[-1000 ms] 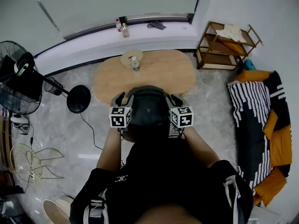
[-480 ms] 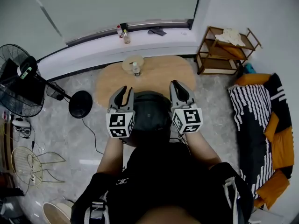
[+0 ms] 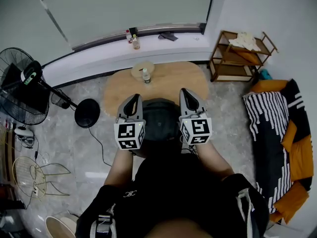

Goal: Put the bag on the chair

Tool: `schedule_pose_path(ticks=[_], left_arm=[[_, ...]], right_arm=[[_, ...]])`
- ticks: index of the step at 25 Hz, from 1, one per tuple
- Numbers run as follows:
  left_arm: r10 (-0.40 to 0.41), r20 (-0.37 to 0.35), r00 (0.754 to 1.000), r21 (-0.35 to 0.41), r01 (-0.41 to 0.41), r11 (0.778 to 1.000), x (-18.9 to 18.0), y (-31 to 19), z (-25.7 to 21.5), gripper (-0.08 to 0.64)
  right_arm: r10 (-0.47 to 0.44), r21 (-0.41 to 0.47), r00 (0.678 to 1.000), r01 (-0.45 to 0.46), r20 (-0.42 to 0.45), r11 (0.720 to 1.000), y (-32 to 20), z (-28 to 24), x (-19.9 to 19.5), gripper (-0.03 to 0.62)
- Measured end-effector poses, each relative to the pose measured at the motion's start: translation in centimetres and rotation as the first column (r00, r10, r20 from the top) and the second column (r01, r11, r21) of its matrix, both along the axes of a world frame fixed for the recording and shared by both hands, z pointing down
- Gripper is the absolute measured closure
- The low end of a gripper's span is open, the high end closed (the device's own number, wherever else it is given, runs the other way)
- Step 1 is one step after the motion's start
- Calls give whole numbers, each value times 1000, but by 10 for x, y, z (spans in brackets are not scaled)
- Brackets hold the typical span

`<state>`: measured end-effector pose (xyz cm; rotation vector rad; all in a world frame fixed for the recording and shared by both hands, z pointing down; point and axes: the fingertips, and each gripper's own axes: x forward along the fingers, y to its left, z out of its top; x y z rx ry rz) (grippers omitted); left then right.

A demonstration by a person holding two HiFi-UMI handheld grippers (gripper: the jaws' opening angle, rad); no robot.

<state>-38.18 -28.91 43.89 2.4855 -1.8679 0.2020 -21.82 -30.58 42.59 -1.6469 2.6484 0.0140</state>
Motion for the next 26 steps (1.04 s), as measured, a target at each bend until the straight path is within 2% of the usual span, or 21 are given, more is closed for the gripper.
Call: schedule_pose_path(ticks=[11, 18, 22, 26], left_arm=[[16, 30, 999, -3, -16, 1000, -7, -17, 2, 528], [17, 17, 1000, -7, -17, 1000, -11, -33, 3, 528], [16, -20, 1000, -22, -17, 1000, -12, -42, 3, 528], [7, -3, 1000, -20, -7, 1000, -17, -46, 3, 528]], right_arm=[[-4, -22, 1000, 3, -12, 1000, -14, 5, -16, 581], [-13, -21, 1000, 13, -24, 1000, -29, 5, -22, 580], [-16, -22, 1000, 16, -23, 1000, -38, 3, -22, 580], [-16, -21, 1000, 16, -22, 1000, -43, 3, -24, 581]])
